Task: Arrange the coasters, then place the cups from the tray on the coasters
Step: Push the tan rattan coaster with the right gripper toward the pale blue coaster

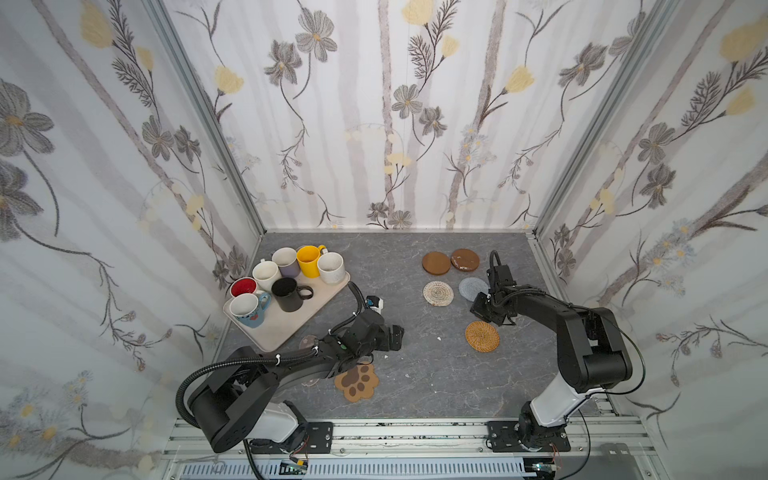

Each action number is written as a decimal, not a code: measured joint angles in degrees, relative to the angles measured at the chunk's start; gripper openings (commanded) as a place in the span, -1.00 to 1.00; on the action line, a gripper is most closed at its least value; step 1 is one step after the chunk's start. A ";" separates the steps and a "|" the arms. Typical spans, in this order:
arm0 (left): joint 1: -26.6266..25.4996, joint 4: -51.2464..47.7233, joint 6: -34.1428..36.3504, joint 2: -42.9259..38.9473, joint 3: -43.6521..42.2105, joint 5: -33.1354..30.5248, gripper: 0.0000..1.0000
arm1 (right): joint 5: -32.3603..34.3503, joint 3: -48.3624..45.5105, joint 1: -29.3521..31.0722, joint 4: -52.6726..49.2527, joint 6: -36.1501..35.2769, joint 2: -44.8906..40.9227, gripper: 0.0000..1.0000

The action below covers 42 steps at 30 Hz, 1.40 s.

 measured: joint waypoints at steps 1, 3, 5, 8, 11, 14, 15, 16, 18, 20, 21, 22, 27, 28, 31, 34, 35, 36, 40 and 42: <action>0.02 -0.13 -0.07 -0.57 -0.02 -0.04 1.00 | 0.24 0.37 -0.09 -0.11 -0.46 -0.46 -1.00; 0.07 -0.48 -0.24 -1.40 -0.09 -0.13 1.00 | 1.14 0.44 -0.09 -0.68 -1.51 -2.38 -1.00; 0.04 -0.76 -0.31 -1.55 -0.09 -0.11 1.00 | 1.25 -0.35 -0.09 -0.76 -2.34 -4.92 -1.00; 0.07 -1.27 -0.44 -1.51 -0.07 -0.09 1.00 | 1.42 -3.39 0.42 -1.03 -3.19 -8.48 -1.00; 0.22 -1.29 -0.46 -1.22 0.11 0.04 1.00 | 1.33 -7.41 1.77 -1.53 -3.61 -11.39 -1.00; 0.46 -1.33 -0.44 -0.94 0.59 0.15 1.00 | 0.96 -11.30 2.97 -1.44 -3.58 -14.32 -1.00; 0.57 -1.31 -0.42 -0.87 0.76 0.33 1.00 | 0.76 -13.03 3.32 -1.16 -3.54 -15.52 -1.00; 0.70 -1.31 -0.42 -0.74 0.96 0.37 1.00 | 0.55 -14.34 3.58 -1.09 -3.41 -16.28 -1.00; 1.01 -1.33 -0.39 -0.44 1.44 0.57 1.00 | 0.44 -16.70 3.98 -1.11 -2.82 -16.96 -1.00; 1.36 -1.31 -0.33 -0.20 1.88 1.07 1.00 | 0.07 -18.05 4.26 -0.57 -2.40 -17.03 -1.00; 1.40 -1.31 -0.22 -0.07 2.05 1.20 1.00 | -0.46 -18.60 4.37 -0.26 -2.05 -16.98 -1.00; 1.44 -1.33 -0.24 0.11 2.21 1.38 1.00 | -0.50 -18.93 4.50 0.33 -1.81 -16.90 -1.00; 1.55 -1.31 -0.22 0.52 2.69 1.97 1.00 | -1.88 -19.15 4.72 4.31 -1.38 -15.56 -1.00; 1.57 -1.33 -0.22 0.59 2.73 1.99 1.00 | -2.01 -18.78 4.72 4.66 -1.38 -14.91 -1.00; 1.68 -1.33 -0.24 0.61 2.80 2.03 1.00 | -2.27 -16.92 4.57 6.05 -1.44 -11.98 -1.00; 1.70 -1.36 -0.24 0.57 2.80 2.05 1.00 | -2.47 -14.60 4.15 6.91 -1.49 -9.51 -1.00; 1.70 -1.36 -0.24 0.50 2.75 2.05 1.00 | -2.51 -13.94 3.93 6.97 -1.60 -8.90 -1.00; 1.70 -1.36 -0.26 0.42 2.67 2.05 1.00 | -2.64 -13.33 3.67 6.93 -1.70 -8.31 -1.00; 1.90 -1.46 -0.33 -0.17 1.95 2.05 1.00 | -2.97 -10.80 2.14 6.27 -2.45 -6.29 -1.00; 2.12 -1.51 -0.44 -0.66 1.57 2.03 1.00 | -2.47 -9.88 0.92 5.79 -2.73 -5.66 -1.00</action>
